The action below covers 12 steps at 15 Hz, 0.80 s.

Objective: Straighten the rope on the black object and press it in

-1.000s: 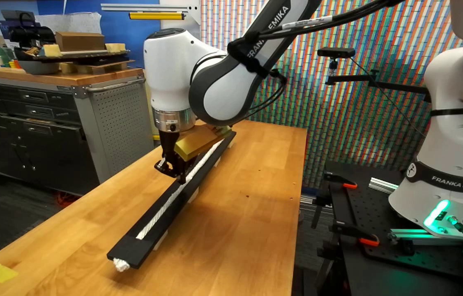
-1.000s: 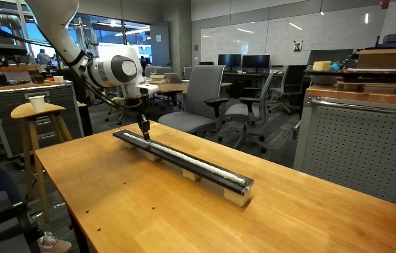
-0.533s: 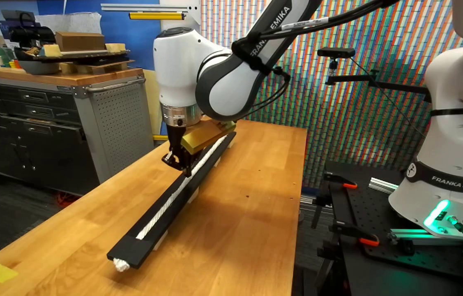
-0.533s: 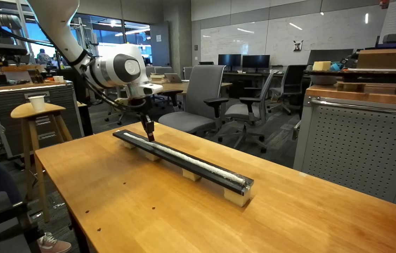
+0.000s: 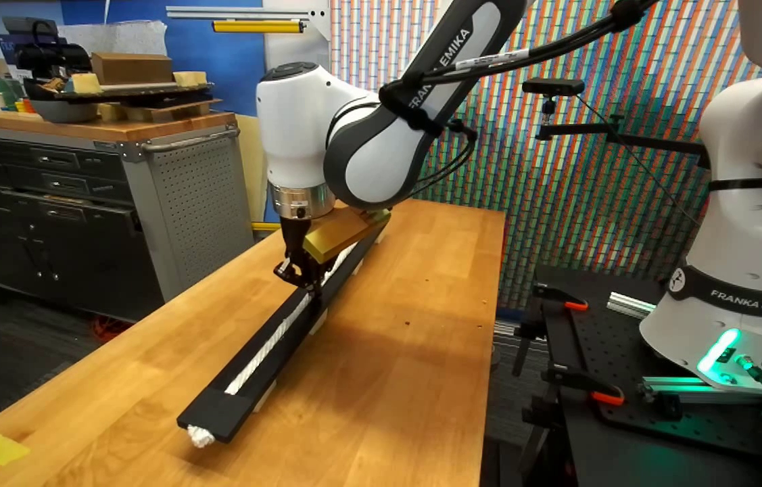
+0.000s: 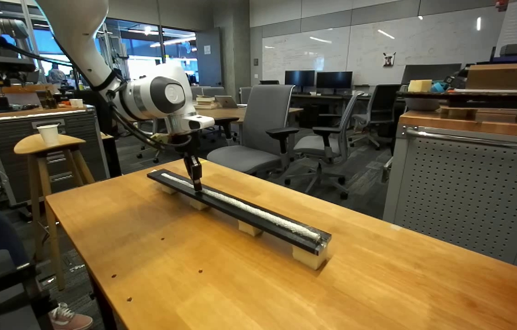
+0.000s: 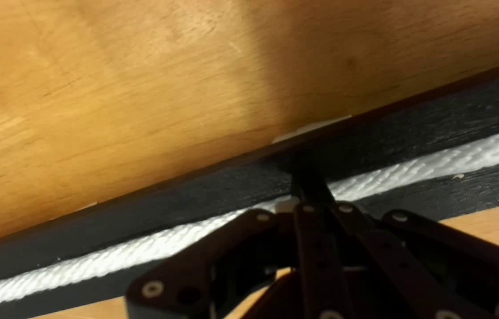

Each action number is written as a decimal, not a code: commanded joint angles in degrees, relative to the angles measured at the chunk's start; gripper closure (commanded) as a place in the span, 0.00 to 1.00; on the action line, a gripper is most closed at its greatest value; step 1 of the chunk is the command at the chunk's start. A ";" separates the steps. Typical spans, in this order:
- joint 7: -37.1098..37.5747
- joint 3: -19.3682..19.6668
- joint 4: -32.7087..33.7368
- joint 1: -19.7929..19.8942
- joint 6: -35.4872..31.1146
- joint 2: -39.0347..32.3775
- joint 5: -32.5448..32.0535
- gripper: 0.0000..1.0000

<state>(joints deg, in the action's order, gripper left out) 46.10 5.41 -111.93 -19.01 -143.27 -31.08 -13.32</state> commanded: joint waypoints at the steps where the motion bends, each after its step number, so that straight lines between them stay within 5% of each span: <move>1: -1.92 -0.56 2.30 1.40 1.34 -2.79 0.58 1.00; 12: 0.02 0.73 0.56 0.28 0.31 0.09 -1.14 1.00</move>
<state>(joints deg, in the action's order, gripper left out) 45.56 5.38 -110.30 -18.81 -141.34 -32.07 -13.05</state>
